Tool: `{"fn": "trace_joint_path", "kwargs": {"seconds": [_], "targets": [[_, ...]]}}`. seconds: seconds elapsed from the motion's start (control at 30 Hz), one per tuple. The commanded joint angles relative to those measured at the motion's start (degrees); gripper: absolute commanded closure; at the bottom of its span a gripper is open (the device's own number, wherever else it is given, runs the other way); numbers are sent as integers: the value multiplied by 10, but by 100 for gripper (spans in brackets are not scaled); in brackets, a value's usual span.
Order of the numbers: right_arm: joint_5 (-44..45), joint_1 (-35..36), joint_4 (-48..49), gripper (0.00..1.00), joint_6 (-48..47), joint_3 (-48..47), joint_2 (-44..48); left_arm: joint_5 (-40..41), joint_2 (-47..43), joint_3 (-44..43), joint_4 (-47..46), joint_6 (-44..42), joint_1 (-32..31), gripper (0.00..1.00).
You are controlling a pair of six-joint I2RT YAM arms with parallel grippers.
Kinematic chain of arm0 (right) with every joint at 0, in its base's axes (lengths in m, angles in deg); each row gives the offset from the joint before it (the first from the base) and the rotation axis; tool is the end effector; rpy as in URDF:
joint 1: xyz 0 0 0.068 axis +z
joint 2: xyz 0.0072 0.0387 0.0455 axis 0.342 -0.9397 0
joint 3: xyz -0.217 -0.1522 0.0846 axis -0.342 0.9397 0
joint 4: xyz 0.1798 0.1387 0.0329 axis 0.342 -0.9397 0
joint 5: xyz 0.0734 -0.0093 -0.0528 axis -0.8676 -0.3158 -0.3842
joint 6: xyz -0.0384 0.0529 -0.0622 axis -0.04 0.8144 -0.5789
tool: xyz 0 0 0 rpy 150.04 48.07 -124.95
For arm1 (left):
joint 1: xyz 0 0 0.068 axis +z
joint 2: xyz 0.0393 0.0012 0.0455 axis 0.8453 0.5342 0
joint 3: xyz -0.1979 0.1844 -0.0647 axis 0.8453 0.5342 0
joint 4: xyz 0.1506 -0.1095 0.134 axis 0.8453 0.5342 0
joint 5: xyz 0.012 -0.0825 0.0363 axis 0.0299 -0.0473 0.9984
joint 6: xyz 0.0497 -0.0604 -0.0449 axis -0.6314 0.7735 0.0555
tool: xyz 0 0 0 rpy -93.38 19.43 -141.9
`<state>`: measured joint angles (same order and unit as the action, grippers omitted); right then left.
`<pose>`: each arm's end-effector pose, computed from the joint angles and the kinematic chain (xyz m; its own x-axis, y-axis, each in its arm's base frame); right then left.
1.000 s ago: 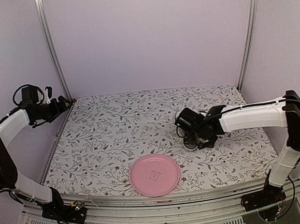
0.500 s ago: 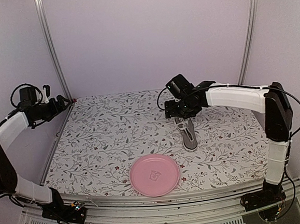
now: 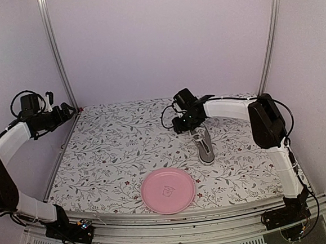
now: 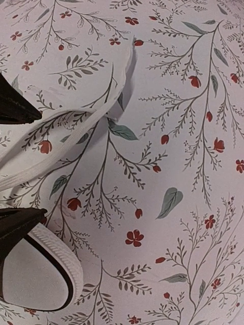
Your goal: Tie the shoes
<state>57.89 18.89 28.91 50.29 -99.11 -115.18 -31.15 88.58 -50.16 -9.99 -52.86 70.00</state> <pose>0.4042 0.3141 0.1553 -0.7431 -0.3220 -0.5866 -0.4192 0.9073 0.0330 0.2936 0.0301 0.2935 -0.5329 -0.4055 -0.7427 -0.0190 0.8832 -0.4686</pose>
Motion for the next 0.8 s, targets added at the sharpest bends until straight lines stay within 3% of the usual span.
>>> {"fn": "trace_joint_path", "kwargs": {"seconds": [0.0,0.2,0.73,0.77], "targets": [[-43,-7,27,45,-62,-41,-49,14,-1,5,-6,-8,5,6],[-46,-12,27,55,-88,-83,-89,18,-3,4,-3,-12,5,6],[-71,-14,14,62,-182,-102,-131,18,-4,3,-1,-13,5,6],[-76,-14,16,67,-187,-102,-131,19,-4,3,-1,-13,5,6]]}}
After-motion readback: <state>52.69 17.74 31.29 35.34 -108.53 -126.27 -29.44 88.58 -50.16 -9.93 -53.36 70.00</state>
